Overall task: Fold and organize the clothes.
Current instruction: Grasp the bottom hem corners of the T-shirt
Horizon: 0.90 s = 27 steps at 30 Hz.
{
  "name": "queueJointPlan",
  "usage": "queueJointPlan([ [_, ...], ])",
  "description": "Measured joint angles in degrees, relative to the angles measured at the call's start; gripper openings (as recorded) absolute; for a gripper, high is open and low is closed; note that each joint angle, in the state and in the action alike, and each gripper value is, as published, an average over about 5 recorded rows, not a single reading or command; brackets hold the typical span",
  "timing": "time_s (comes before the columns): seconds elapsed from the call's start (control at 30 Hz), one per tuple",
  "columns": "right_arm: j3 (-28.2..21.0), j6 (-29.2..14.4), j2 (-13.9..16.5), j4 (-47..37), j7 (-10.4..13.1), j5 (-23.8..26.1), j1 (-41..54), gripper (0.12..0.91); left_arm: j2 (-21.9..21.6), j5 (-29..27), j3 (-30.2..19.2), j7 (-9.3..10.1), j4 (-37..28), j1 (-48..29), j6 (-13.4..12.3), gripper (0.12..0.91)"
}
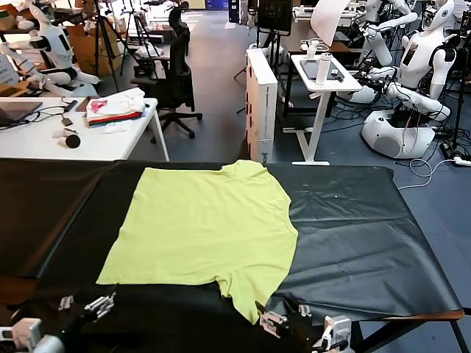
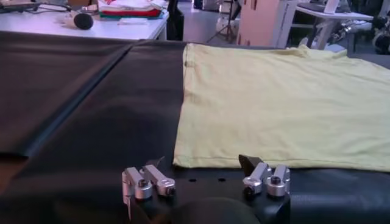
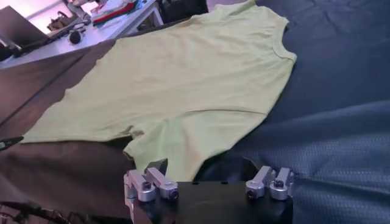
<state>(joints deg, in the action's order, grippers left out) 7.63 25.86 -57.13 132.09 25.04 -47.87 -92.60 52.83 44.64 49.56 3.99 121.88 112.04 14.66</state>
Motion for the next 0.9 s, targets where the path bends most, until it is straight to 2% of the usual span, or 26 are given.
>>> queueJointPlan([
  [0.13,-0.48,-0.07,-0.74,-0.47,-0.14,0.18,0.18,0.891,0.07,-0.05,-0.51,-0.06,-0.48,-0.42,-0.13,0.907],
  [0.37,-0.87,-0.33,-1.73,-1.44,-0.39,0.72,0.31,0.729,0.3,-0.11,-1.36,-0.19,-1.92,-1.65,-0.85,0.899],
  [0.53,-0.8,-0.34,-2.02,-1.63,-0.52,0.74,0.24,0.676,0.25,-0.09,-1.53,-0.41,-2.89,-2.25,-1.29,0.792],
  [0.6,-0.75,-0.34,-2.06,-1.62,-0.56,0.73,0.11,0.629,0.21,-0.07,-1.67,-0.49,-3.32,-2.52,-1.5,0.771],
  [0.7,-0.62,-0.32,-2.04,-1.46,-0.67,0.73,-0.2,0.483,0.18,-0.05,-1.96,-0.62,-4.02,-2.84,-1.82,0.758],
  [0.77,-0.46,-0.26,-1.92,-1.21,-0.76,0.71,-0.45,0.351,0.2,-0.05,-2.09,-0.64,-4.37,-2.92,-2.02,0.735],
  [0.83,-0.25,-0.18,-1.71,-0.87,-0.84,0.68,-0.7,0.243,0.24,-0.04,-2.13,-0.58,-4.58,-2.92,-2.25,0.667],
  [0.9,0.03,-0.14,-1.47,-0.44,-0.93,0.66,-0.97,0.162,0.27,-0.04,-2.1,-0.49,-4.63,-2.84,-2.45,0.56],
])
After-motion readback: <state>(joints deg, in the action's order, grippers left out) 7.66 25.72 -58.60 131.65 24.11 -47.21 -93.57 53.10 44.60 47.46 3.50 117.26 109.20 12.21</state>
